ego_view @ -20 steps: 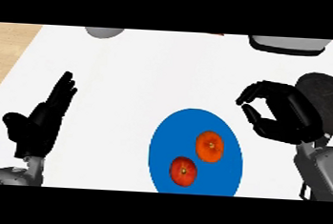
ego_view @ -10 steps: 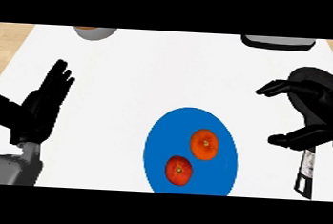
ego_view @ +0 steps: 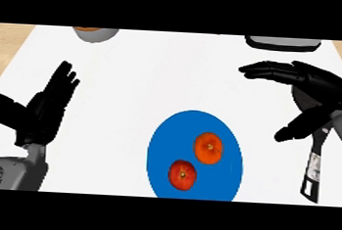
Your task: Pick the squash from the plate and place it in the pan
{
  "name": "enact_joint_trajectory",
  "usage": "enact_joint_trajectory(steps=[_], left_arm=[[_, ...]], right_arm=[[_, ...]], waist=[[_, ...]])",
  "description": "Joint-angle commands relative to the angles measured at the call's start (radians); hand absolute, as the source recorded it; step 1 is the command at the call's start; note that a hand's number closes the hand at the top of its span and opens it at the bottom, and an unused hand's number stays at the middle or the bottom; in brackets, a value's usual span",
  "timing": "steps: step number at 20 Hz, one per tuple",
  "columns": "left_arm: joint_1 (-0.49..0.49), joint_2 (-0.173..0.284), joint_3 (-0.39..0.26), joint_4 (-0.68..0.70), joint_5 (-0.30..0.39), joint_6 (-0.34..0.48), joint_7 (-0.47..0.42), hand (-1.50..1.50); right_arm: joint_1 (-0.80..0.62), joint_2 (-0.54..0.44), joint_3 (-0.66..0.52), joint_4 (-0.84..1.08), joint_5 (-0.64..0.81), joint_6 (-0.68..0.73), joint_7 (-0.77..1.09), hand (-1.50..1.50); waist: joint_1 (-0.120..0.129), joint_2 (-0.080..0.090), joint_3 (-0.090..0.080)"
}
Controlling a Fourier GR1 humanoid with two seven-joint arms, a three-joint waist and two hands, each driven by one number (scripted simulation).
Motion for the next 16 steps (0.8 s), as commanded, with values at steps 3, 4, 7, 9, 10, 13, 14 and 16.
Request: enact_joint_trajectory(steps=[3, 4, 7, 9, 10, 13, 14, 16], left_arm=[[-0.009, 0.005, 0.023, 0.018, -0.002, -0.013, 0.001, 0.0], [0.0, 0.002, 0.012, 0.005, 0.0, -0.029, -0.007, 0.0], [0.006, 0.012, 0.036, -0.013, -0.004, -0.013, 0.014, 0.0], [-0.012, -0.016, 0.011, 0.002, -0.024, 0.006, 0.011, 0.0], [-0.006, 0.002, 0.033, 0.017, -0.008, -0.018, 0.003, 0.0], [-0.002, 0.018, 0.041, 0.005, -0.003, -0.038, 0.021, 0.0], [-0.016, 0.002, 0.021, -0.064, -0.015, 0.001, 0.079, 0.0], [0.058, -0.044, -0.001, -0.072, -0.06, 0.037, 0.014, 0.0]], right_arm=[[-0.126, 0.083, 0.131, -0.071, 0.193, -0.009, 0.175, -1.5], [-0.161, 0.123, 0.151, -0.02, 0.241, -0.033, 0.184, -1.5], [-0.151, 0.062, 0.189, -0.101, 0.274, 0.077, 0.219, -1.5], [-0.185, 0.072, 0.262, -0.062, 0.359, 0.097, 0.228, -1.5], [-0.141, 0.03, 0.297, -0.093, 0.376, 0.134, 0.219, -1.5], [-0.175, 0.084, 0.347, -0.121, 0.429, 0.193, 0.302, -1.5], [-0.179, 0.047, 0.325, -0.113, 0.426, 0.228, 0.254, -1.5], [-0.06, 0.012, 0.342, -0.259, 0.46, 0.205, 0.28, -1.5]], waist=[[-0.003, -0.003, -0.001], [0.007, 0.0, -0.001], [-0.01, -0.005, -0.001], [-0.002, -0.001, -0.001], [-0.013, -0.003, -0.001], [-0.008, -0.005, -0.001], [-0.008, -0.005, 0.0], [-0.022, -0.008, 0.0]])
